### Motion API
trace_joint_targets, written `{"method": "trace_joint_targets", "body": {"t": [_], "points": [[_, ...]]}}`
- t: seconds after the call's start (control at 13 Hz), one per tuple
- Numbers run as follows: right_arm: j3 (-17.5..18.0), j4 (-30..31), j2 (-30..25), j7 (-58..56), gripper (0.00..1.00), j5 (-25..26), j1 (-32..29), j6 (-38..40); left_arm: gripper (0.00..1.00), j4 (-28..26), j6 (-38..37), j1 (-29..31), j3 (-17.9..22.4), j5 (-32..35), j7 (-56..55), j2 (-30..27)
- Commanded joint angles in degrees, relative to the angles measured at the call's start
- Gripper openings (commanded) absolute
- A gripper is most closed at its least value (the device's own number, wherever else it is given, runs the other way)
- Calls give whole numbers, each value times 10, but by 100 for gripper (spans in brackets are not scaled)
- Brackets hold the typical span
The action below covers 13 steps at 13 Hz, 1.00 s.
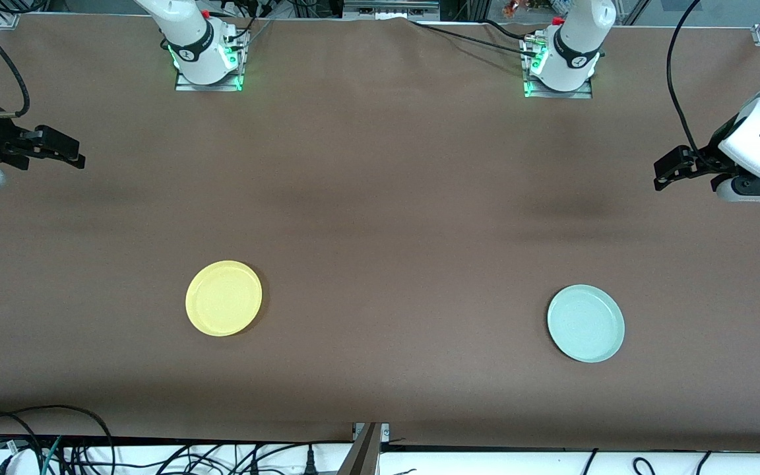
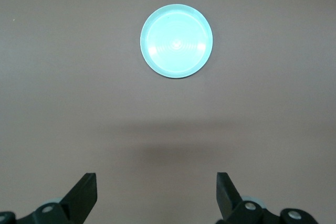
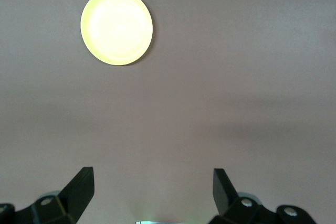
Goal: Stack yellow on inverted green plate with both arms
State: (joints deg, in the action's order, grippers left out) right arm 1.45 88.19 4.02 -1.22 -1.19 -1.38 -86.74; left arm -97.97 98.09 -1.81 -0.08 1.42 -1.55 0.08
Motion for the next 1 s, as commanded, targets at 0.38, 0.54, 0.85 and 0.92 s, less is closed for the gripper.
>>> {"method": "trace_joint_targets", "body": {"t": [0.38,0.54,0.85,0.92], "points": [[0,7,-5,-11,100,-2,1,-8,100,23,-10,-1,0,-12,15,21],[0,7,-4,-9,100,-7,1,-21,100,28,-31,-1,2,-12,17,40],[2,1,-9,-3,100,0,1,-26,100,185,-27,29,6,-18,158,225],[3,-2,-10,-2,100,-4,2,-23,100,228,-27,40,5,-19,184,272]]}}
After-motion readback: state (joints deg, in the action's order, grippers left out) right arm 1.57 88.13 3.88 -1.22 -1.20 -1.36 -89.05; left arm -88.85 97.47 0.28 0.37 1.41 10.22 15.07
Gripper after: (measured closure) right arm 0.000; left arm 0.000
